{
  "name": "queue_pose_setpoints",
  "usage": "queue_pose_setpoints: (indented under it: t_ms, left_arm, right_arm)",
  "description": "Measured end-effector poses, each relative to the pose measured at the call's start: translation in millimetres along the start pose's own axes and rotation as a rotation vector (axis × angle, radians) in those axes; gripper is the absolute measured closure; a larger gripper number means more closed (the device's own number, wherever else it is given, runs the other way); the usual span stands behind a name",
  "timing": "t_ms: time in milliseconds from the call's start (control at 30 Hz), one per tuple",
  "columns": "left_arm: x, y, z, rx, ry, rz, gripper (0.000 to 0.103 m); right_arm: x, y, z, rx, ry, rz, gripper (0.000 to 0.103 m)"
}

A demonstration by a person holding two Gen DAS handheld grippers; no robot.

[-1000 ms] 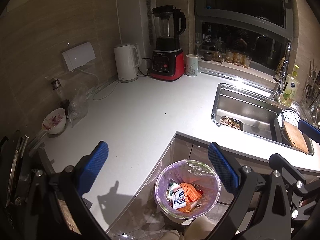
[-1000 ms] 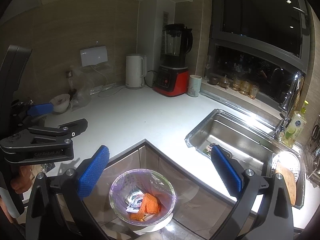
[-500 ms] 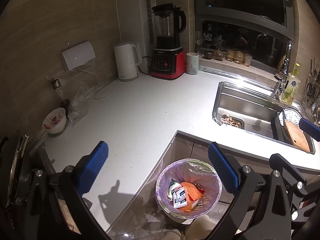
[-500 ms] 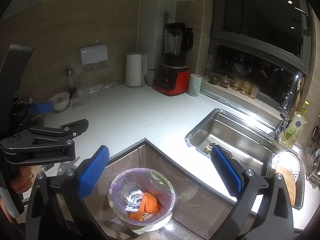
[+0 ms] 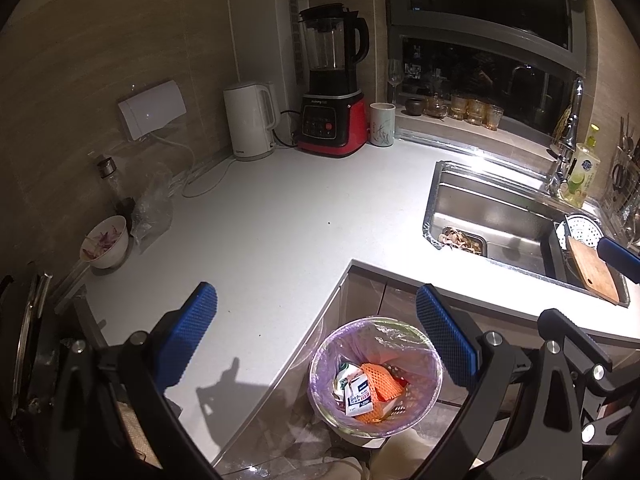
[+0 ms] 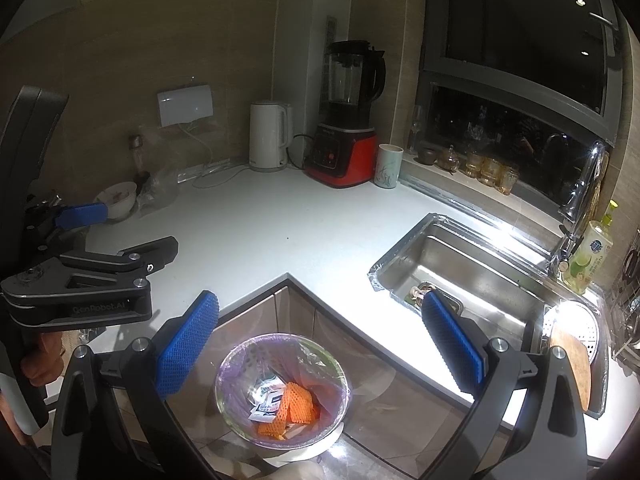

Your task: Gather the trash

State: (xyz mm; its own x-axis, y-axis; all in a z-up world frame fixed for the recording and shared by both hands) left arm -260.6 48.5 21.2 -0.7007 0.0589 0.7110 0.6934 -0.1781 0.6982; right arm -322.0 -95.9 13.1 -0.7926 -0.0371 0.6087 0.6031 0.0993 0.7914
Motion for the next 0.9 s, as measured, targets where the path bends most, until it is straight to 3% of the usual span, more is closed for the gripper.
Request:
queue_pose_setpoints:
  t_ms: [900]
  left_arm:
    - [-24,13,2,-0.032,0.008,-0.015,0.008]
  right_arm:
    - [-32,4,3,-0.007,0.002,0.07,0.002]
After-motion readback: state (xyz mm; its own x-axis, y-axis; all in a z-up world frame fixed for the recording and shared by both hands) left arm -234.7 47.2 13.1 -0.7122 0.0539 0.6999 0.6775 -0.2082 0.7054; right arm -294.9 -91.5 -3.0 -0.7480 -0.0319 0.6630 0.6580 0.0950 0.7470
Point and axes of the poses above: each gripper's, at about its wrist camera, not at the fingertips, and x roughly against the way its jaws point, z to its left, y to its top, the point moved 2 cm from there along -x, roughly the way its jaws point, and after that the axes turned 5 degrees about z, right-handed, at the moved point
